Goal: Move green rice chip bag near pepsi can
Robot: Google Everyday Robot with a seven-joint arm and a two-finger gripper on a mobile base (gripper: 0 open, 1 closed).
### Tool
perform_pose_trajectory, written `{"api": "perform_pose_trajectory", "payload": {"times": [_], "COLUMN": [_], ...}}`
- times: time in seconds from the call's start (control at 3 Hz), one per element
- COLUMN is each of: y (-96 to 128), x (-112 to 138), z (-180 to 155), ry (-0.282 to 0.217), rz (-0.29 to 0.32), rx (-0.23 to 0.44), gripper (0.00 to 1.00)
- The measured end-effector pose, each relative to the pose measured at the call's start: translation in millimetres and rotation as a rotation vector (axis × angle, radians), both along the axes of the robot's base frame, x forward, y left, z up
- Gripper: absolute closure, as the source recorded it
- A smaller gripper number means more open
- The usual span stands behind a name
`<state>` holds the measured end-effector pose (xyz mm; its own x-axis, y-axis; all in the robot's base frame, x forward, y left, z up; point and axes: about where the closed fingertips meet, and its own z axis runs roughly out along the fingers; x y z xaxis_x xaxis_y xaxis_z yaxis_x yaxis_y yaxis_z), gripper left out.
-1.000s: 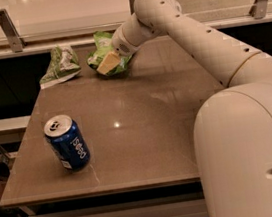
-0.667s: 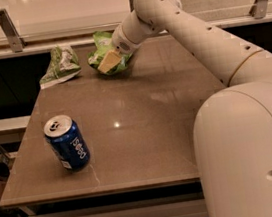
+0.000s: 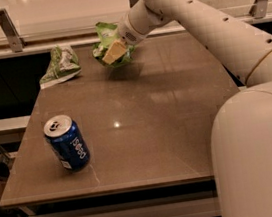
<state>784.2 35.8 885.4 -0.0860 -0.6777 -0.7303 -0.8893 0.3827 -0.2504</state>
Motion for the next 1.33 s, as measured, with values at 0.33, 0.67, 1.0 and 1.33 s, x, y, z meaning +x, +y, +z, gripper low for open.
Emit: {"api": "perform_pose_trajectory", "payload": {"times": [0.33, 0.67, 1.0, 1.33], "y": [-15.2, -36.4, -57.7, -70.9], "x": [-12.7, -33.1, -55.0, -74.3], "z": [20.3, 41.9, 62.0, 75.5], "ry": [-0.019, -0.025, -0.027, -0.021], "rz": [-0.004, -0.012, -0.018, -0.011], "rx": [0.015, 0.02, 0.023, 0.025], "gripper": [1.0, 1.0, 1.0, 1.0]}}
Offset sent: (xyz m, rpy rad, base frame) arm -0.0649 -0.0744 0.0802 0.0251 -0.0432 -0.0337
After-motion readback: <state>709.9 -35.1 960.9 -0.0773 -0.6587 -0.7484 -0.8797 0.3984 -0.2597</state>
